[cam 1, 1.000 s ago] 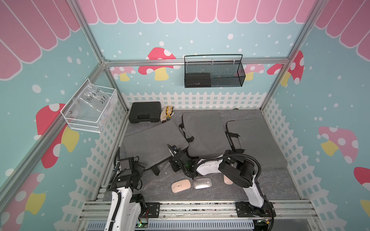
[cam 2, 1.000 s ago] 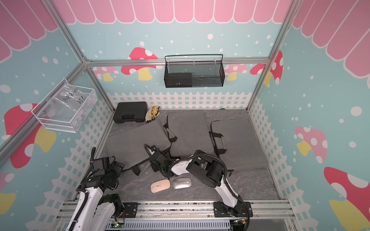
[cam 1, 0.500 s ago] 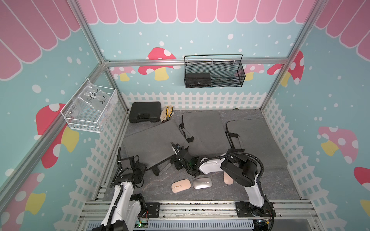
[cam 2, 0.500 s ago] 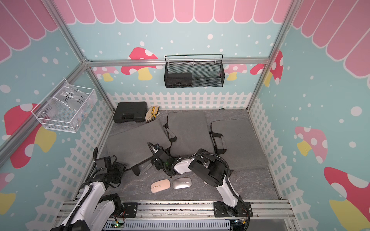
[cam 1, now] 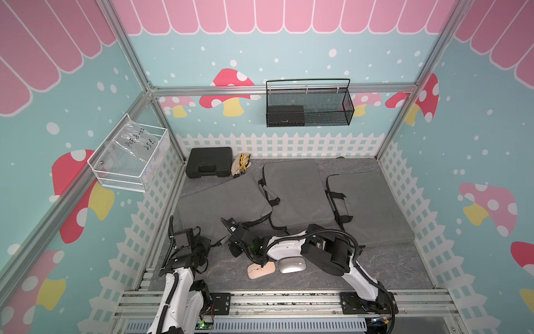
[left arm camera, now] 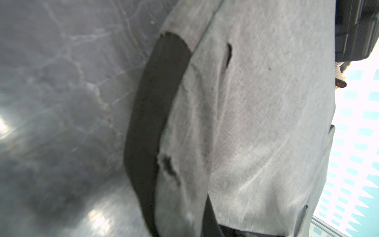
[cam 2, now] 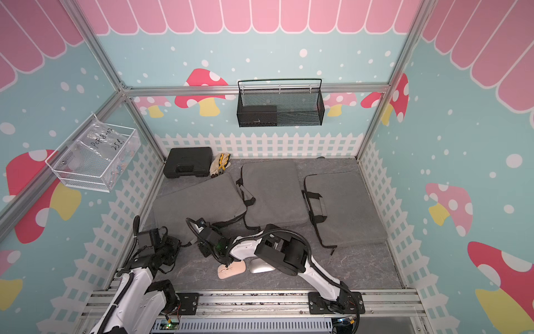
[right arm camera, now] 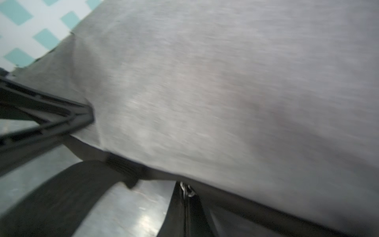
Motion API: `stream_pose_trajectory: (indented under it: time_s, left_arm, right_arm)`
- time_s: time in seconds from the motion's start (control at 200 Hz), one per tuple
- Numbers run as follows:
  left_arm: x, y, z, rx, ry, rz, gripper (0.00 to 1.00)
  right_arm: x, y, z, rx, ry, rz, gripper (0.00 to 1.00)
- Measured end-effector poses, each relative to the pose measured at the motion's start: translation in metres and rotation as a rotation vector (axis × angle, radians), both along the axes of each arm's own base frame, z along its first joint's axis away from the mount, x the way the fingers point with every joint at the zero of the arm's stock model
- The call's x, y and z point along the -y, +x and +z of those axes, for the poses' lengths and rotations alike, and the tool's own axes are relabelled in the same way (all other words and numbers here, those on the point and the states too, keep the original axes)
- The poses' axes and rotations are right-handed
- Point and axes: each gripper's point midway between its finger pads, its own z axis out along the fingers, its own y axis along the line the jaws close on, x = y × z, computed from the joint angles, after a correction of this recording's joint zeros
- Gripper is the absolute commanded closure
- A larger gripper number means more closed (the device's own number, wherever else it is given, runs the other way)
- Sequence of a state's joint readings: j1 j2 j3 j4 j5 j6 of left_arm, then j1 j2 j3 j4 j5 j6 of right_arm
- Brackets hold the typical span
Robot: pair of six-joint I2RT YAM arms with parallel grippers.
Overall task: Put the mouse into the laptop bag
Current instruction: Unzip the zipper on the zippered laptop bag.
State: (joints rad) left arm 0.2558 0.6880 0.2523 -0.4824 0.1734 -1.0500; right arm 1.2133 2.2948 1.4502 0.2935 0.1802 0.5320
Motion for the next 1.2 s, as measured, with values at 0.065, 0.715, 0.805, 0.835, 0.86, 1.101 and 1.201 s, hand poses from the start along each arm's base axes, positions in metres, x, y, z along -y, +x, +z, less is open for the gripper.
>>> stream_pose_trajectory:
  time_s: [0.065,0.715,0.805,0.835,0.86,1.101,1.201]
  left_arm:
    - [-0.001,-0.007,0.005,0.011,0.013,0.024,1.0]
    - [0.066,-0.034,-0.001,-0.109,0.061,-0.188,0.23]
    - [0.068,-0.032,0.001,-0.107,0.061,-0.194,0.16]
    - [0.068,-0.032,0.002,-0.103,0.062,-0.193,0.14]
    - [0.068,-0.031,0.005,-0.096,0.065,-0.193,0.12]
    - [0.057,-0.021,0.043,0.017,0.11,-0.157,0.0]
    - [0.05,-0.019,0.052,0.038,0.131,-0.131,0.0]
  right_arm:
    - [-0.005,-0.001,0.0,-0.004,-0.002,0.009,1.0]
    - [0.023,0.042,-0.001,-0.032,-0.012,-0.015,1.0]
    - [0.037,0.05,-0.001,-0.036,-0.019,-0.037,1.0]
    - [0.042,0.053,-0.001,-0.037,-0.022,-0.046,1.0]
    - [0.047,0.055,-0.001,-0.037,-0.024,-0.054,1.0]
    - [0.088,0.079,-0.001,-0.028,-0.034,-0.14,1.0]
    - [0.105,0.084,-0.002,-0.026,-0.038,-0.171,1.0]
